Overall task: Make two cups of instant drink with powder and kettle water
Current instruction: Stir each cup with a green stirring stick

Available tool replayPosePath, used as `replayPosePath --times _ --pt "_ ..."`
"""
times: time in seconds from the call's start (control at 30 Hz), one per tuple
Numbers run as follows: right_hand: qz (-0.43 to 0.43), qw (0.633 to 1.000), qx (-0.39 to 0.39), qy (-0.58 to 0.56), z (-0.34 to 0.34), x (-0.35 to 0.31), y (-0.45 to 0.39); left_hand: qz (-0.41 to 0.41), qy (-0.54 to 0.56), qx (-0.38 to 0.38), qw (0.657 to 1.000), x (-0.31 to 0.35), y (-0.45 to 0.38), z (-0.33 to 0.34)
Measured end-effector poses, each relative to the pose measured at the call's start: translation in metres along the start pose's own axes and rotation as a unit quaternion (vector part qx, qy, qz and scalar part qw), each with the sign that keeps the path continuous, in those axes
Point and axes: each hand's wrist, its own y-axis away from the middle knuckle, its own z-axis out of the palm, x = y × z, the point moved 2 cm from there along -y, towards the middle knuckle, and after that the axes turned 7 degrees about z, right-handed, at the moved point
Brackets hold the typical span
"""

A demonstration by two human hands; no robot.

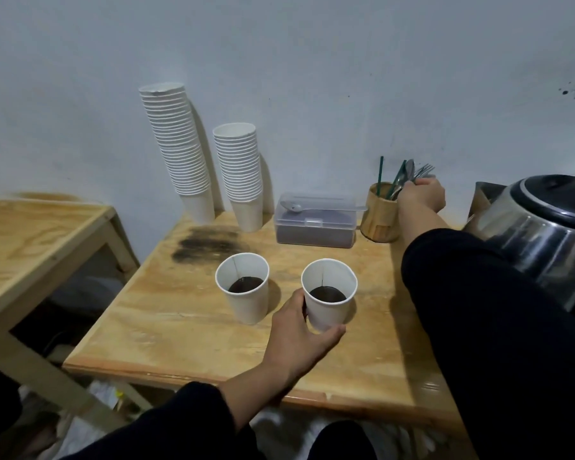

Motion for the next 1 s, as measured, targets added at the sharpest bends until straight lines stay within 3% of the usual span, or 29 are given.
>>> replayPosePath --times 0.8,1.0 --pt "0.029 0.999 0.007 -0.018 0.005 -0.004 -0.011 0.011 -0.003 0.006 1.0 0.0 -0.001 0.001" --pt "0.019 1.0 -0.006 0.025 0.005 -0.006 -0.008 0.011 -0.003 0.005 1.0 -0.001 -0.001 0.001"
